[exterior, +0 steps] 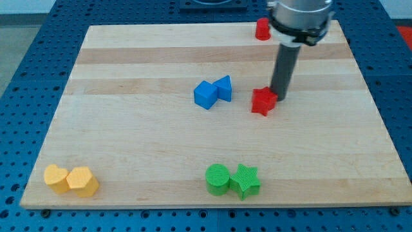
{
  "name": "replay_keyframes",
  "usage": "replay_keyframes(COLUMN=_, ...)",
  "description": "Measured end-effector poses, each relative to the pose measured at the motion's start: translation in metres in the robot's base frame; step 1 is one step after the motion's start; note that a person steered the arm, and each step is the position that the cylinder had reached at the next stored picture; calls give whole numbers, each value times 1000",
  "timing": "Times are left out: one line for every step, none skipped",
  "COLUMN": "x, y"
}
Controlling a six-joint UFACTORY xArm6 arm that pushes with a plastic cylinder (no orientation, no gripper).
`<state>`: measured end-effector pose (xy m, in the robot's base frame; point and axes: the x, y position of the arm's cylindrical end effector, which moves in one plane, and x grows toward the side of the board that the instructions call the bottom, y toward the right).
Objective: Place the arm to the top right
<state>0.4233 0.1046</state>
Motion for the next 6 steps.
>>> replay_keyframes(x=3, y=-8)
replay_keyframes(x=3, y=47)
replay_keyframes(x=21, y=104)
replay_keyframes(x=-9, y=129)
replay_keyframes(x=-69, y=165)
replay_keyframes(x=-137, y=180)
